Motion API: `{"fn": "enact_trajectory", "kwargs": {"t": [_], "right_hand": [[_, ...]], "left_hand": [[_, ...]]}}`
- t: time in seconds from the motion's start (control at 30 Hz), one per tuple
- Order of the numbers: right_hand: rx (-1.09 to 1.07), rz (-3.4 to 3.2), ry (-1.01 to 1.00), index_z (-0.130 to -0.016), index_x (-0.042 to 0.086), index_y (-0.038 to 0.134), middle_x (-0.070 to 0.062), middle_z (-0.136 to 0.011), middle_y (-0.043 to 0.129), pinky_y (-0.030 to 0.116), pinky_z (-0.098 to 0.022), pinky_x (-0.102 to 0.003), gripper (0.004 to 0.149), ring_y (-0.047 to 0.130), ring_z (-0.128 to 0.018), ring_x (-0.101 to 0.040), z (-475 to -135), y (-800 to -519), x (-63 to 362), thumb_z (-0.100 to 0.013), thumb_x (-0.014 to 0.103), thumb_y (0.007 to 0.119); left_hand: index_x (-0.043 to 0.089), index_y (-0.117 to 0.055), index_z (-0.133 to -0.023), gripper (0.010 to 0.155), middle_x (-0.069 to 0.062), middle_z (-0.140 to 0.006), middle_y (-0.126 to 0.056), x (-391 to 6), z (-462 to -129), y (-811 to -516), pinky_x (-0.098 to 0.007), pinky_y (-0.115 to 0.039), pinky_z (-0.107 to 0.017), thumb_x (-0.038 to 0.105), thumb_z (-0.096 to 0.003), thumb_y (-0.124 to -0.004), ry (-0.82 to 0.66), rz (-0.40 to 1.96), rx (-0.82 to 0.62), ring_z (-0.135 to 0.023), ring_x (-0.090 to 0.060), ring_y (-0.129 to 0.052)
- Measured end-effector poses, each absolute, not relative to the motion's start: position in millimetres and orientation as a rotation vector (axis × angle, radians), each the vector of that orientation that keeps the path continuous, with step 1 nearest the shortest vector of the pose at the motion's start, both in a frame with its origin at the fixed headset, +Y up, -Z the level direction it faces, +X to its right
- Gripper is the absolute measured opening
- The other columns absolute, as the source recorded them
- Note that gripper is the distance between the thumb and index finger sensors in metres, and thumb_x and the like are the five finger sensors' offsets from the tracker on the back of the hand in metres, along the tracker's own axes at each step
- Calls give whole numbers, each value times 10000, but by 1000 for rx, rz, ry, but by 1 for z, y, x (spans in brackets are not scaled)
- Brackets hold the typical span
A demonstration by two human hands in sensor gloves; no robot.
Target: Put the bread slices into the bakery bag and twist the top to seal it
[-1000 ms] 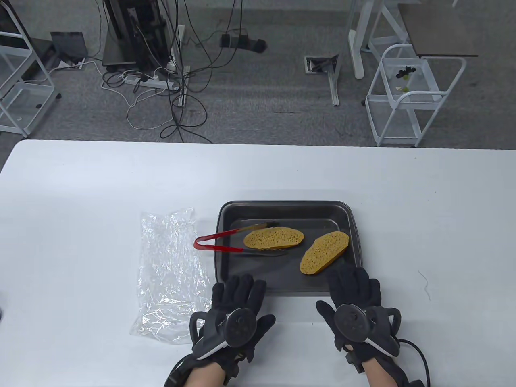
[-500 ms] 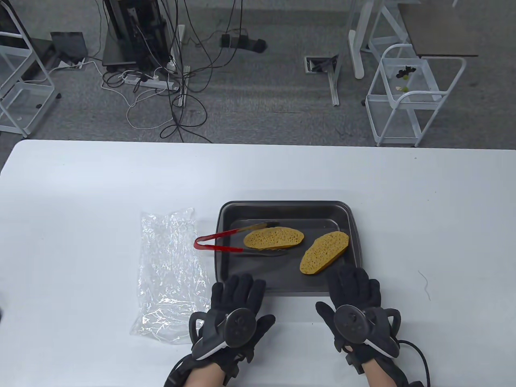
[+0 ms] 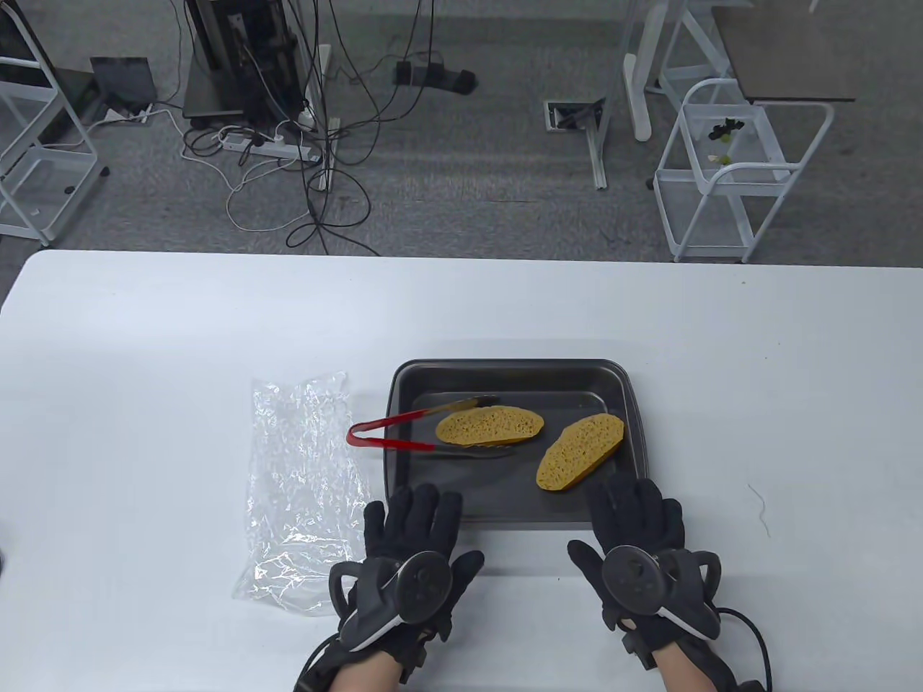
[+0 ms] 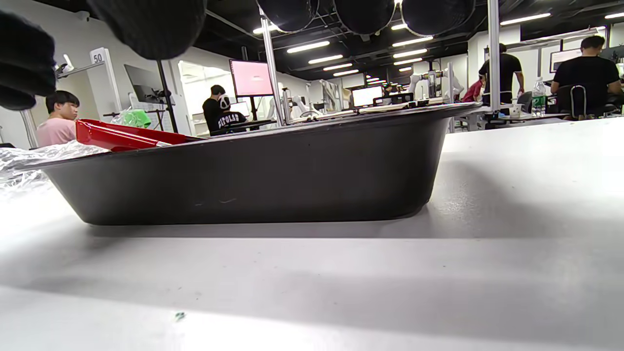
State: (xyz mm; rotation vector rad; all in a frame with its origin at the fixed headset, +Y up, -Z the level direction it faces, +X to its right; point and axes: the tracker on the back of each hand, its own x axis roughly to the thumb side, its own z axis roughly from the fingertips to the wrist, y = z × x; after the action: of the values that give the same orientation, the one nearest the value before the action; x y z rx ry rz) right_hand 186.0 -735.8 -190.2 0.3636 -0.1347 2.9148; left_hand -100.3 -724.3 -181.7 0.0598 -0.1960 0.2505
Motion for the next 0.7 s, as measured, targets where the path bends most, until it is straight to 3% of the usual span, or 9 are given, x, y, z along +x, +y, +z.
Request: {"fn": "enact_trajectory", "kwargs": {"t": [0.1,0.23,0.3,0.37,0.5,0.63,0.7], "right_hand": [[372,2898,-135,-1111,115,467,-322,-1147,431,362,-667,-770,799,465,-980,-670,-190,-734,188,-477,525,730],[388,2890,-114,-1112,116,464,-324,-1147,426,361,-667,-770,800,461,-980,-671,-187,-730,192,-478,525,731],[389,2876,-124,-1112,116,466,-325,-1147,427,362,-667,-770,799,462,-981,-671,-186,-728,193,-479,525,732],[390,2862,-122,-1113,115,465,-326,-1147,425,363,-667,-769,800,463,-980,-671,-186,-725,193,-480,525,731],[420,2877,-86,-1113,113,467,-332,-1145,426,365,-667,-769,800,471,-978,-671,-185,-725,188,-480,524,731],[431,2880,-79,-1112,113,471,-335,-1143,432,369,-666,-770,797,479,-975,-673,-184,-725,186,-480,524,731],[434,2883,-78,-1112,112,473,-336,-1142,434,372,-666,-769,797,482,-975,-673,-184,-726,185,-480,524,731]], "left_hand": [[297,-445,-1139,793,-141,-1211,-449,-121,-197,-706,-695,-309,-810,674,-479,-668,-78,201,91,-1114,-490,-474],[276,-400,-1145,840,-161,-1212,-407,-194,-235,-682,-699,-299,-802,701,-469,-660,203,65,38,-1108,-513,-446],[253,-361,-1147,883,-172,-1216,-324,-236,-250,-682,-692,-274,-803,721,-457,-654,345,90,-61,-1112,-532,-346],[223,-356,-1145,920,-178,-1216,-267,-272,-260,-689,-689,-235,-801,735,-442,-656,477,45,-142,-1108,-543,-245],[133,-365,-1136,1031,-195,-1213,-254,-325,-268,-715,-699,-240,-792,816,-399,-600,627,34,-317,-1097,-565,-220],[91,-318,-1131,1122,-232,-1204,-225,-342,-268,-749,-716,-219,-776,874,-367,-570,665,300,-514,-1079,-603,-209],[62,-365,-1113,1129,-270,-1173,-353,-341,-268,-763,-724,-221,-767,868,-363,-613,689,332,-569,-1067,-629,-255]]}}
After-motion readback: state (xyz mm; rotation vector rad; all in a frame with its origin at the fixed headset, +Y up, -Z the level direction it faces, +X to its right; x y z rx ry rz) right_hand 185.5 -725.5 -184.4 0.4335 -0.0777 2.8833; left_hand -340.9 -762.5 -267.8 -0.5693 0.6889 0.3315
